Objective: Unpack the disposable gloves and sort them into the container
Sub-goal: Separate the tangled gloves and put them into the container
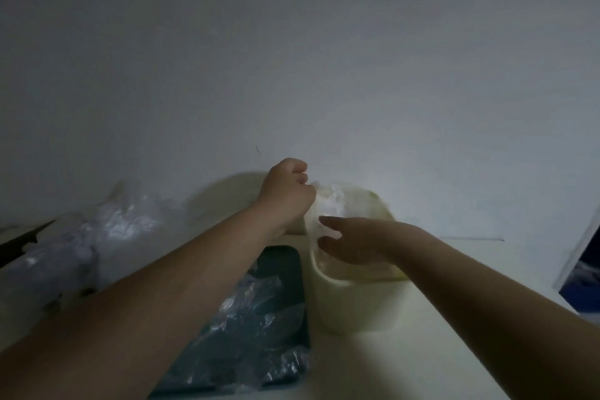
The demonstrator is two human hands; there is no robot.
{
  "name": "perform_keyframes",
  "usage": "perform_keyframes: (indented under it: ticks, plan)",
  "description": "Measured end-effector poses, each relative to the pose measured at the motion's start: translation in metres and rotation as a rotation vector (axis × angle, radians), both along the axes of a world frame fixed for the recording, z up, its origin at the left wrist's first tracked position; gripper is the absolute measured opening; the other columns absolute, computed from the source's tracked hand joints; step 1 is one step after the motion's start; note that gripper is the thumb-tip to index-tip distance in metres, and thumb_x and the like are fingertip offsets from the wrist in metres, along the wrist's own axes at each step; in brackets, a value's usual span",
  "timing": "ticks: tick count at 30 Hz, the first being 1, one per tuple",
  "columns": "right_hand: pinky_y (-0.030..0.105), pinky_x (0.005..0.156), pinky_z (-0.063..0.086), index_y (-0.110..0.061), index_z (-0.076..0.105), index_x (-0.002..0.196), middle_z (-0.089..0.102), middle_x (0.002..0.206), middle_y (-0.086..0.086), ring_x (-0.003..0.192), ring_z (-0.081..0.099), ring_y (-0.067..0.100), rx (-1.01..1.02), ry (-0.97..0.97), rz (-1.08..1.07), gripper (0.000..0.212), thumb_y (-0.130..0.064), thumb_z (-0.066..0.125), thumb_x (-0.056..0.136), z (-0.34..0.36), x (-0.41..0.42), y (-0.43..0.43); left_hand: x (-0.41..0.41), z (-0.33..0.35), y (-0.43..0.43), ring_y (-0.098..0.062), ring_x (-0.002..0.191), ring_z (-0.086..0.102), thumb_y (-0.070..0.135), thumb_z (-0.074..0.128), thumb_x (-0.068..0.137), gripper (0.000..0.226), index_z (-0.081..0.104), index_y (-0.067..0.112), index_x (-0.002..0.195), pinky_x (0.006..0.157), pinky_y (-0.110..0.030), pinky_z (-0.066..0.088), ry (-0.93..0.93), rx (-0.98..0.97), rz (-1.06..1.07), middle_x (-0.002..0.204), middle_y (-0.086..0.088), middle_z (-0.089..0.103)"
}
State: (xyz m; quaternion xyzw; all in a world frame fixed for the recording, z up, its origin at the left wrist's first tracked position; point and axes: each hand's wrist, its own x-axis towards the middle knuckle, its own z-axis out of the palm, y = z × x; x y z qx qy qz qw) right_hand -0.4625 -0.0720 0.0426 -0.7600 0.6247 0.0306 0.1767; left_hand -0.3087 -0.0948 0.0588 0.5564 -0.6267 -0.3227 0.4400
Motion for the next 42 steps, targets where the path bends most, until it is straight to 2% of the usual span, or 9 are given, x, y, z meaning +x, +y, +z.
perform_keyframes:
  ticks: [11, 16, 20, 22, 25, 29, 32, 37, 42]
  plan:
    - [0.038, 0.1, 0.05, -0.01, 0.063, 0.132, 0.065, 0.125, 0.007, 0.108, 0.062, 0.025, -0.091, 0.269, 0.036, 0.039, -0.035, 0.05, 0.104, 0.009, 0.025, -0.001, 0.103, -0.031, 0.068, 0.004, 0.093, 0.071, 0.006, 0.071, 0.094, 0.023, 0.075, 0.026, 0.105, 0.08, -0.009, 0.052, -0.302, -0.04, -0.127, 0.102, 0.012, 0.075]
    - [0.034, 0.076, 0.056, -0.017, 0.061, 0.092, 0.062, 0.087, 0.001, 0.077, 0.063, 0.02, -0.403, 0.077, 0.004, 0.005, -0.017, 0.057, 0.091, 0.046, 0.06, 0.038, 0.155, -0.068, 0.082, -0.001, 0.096, 0.068, 0.016, 0.074, 0.092, 0.022, 0.072, 0.037, 0.098, 0.08, -0.019, 0.051, -0.542, -0.06, -0.008, 0.105, 0.016, 0.071]
    - [0.029, 0.067, 0.047, -0.024, 0.057, 0.069, 0.059, 0.075, -0.005, 0.07, 0.058, 0.015, -0.338, -0.237, 0.143, 0.026, -0.016, 0.053, 0.093, 0.023, 0.108, 0.053, 0.172, -0.089, 0.092, -0.013, 0.104, 0.065, 0.041, 0.078, 0.087, 0.03, 0.072, 0.025, 0.112, 0.09, -0.031, 0.054, -0.693, 0.063, 0.01, 0.113, 0.008, 0.067]
    - [0.034, 0.083, 0.053, -0.022, 0.072, 0.1, 0.069, 0.103, 0.001, 0.094, 0.065, 0.021, -0.213, -0.248, 0.193, 0.02, -0.021, 0.051, 0.099, -0.006, 0.126, 0.05, 0.175, -0.098, 0.092, -0.007, 0.093, 0.067, 0.044, 0.077, 0.086, 0.026, 0.073, 0.028, 0.106, 0.086, -0.032, 0.057, -0.68, 0.096, -0.028, 0.103, 0.012, 0.071]
    - [0.034, 0.105, 0.046, -0.016, 0.056, 0.143, 0.059, 0.142, 0.008, 0.128, 0.056, 0.027, -0.041, -0.143, 0.214, 0.041, -0.027, 0.049, 0.104, -0.048, 0.145, 0.046, 0.184, -0.115, 0.086, -0.001, 0.08, 0.065, 0.036, 0.078, 0.085, 0.01, 0.07, 0.034, 0.09, 0.076, -0.032, 0.057, -0.592, 0.052, -0.054, 0.085, 0.015, 0.068]
    - [0.041, 0.102, 0.052, -0.019, 0.06, 0.138, 0.064, 0.135, 0.009, 0.117, 0.062, 0.028, 0.004, -0.219, 0.176, 0.038, -0.026, 0.056, 0.101, -0.073, 0.152, 0.04, 0.189, -0.127, 0.068, -0.007, 0.094, 0.065, 0.026, 0.078, 0.088, 0.02, 0.074, 0.034, 0.105, 0.086, -0.029, 0.056, -0.53, 0.003, 0.016, 0.1, 0.016, 0.064]
    - [0.035, 0.099, 0.051, -0.019, 0.061, 0.137, 0.066, 0.133, 0.007, 0.119, 0.062, 0.027, -0.044, -0.229, 0.117, 0.037, -0.03, 0.058, 0.101, -0.079, 0.151, 0.027, 0.191, -0.126, 0.052, -0.007, 0.086, 0.066, 0.015, 0.072, 0.091, 0.017, 0.075, 0.031, 0.087, 0.087, -0.034, 0.059, -0.507, -0.045, 0.044, 0.091, 0.015, 0.066]
    - [0.014, 0.056, 0.036, -0.029, 0.061, 0.071, 0.061, 0.073, -0.011, 0.069, 0.057, 0.004, -0.173, -0.403, -0.011, 0.026, -0.038, 0.068, 0.094, -0.086, 0.146, 0.005, 0.191, -0.109, 0.042, 0.0, 0.087, 0.066, 0.016, 0.066, 0.096, 0.017, 0.072, 0.03, 0.09, 0.082, -0.024, 0.058, -0.379, -0.141, 0.077, 0.09, 0.017, 0.071]
    - [0.024, 0.075, 0.052, -0.028, 0.072, 0.088, 0.073, 0.089, -0.012, 0.086, 0.066, 0.001, -0.214, -0.696, 0.026, 0.033, -0.055, 0.085, 0.073, -0.068, 0.142, 0.01, 0.188, -0.092, 0.048, 0.001, 0.085, 0.068, 0.015, 0.069, 0.097, 0.017, 0.075, 0.03, 0.095, 0.075, -0.014, 0.055, -0.23, -0.197, 0.005, 0.087, 0.017, 0.073]
